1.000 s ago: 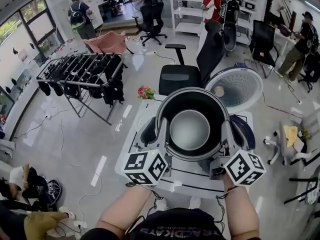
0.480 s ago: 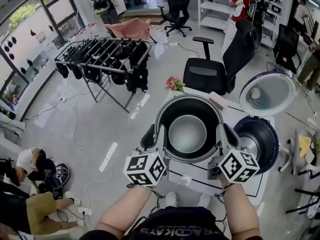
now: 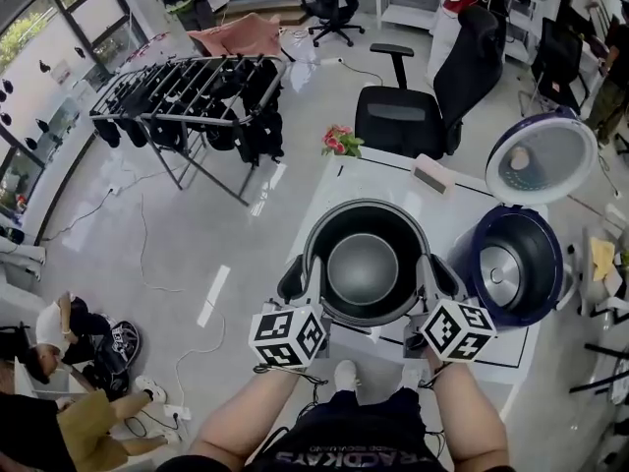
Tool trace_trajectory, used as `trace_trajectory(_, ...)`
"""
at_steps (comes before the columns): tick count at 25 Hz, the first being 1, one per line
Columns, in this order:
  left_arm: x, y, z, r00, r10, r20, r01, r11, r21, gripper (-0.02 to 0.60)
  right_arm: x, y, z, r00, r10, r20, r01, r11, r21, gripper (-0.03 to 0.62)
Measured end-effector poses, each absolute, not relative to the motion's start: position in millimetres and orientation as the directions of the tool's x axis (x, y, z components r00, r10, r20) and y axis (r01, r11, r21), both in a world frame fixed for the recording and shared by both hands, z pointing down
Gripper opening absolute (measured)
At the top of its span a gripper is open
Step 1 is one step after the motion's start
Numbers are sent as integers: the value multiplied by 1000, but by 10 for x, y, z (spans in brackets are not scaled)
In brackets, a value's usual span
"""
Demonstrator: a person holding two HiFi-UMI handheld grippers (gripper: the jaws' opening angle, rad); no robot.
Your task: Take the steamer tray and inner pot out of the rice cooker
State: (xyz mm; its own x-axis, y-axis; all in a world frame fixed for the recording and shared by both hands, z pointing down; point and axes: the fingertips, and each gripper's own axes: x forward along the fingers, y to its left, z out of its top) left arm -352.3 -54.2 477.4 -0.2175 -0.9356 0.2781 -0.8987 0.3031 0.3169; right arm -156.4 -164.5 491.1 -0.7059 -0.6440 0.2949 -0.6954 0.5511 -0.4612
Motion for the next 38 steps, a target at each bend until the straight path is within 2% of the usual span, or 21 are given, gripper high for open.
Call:
trace_trajectory(15, -3304, -566, 5577, -126, -903, 410, -914, 266, 306, 97, -1292, -1584, 5562, -638, -656, 404, -764, 474, -437, 58)
trace_trajectory(32, -3235, -662, 5774, -92, -893, 441, -940, 224, 257, 100, -1210, -1684, 5799, -625, -660, 417, -774, 452, -444, 58)
trace_trajectory(35, -3236, -657, 5764, -81, -897, 436, -944, 209, 255, 104, -1216, -1684, 5771, -614, -676, 408, -788, 495, -367, 58)
trace_trajectory(38, -3252, -644, 5704, -82, -905, 418, -951, 197, 240, 110, -1178, -1700, 5626, -572, -730, 374, -818, 541, -196, 61)
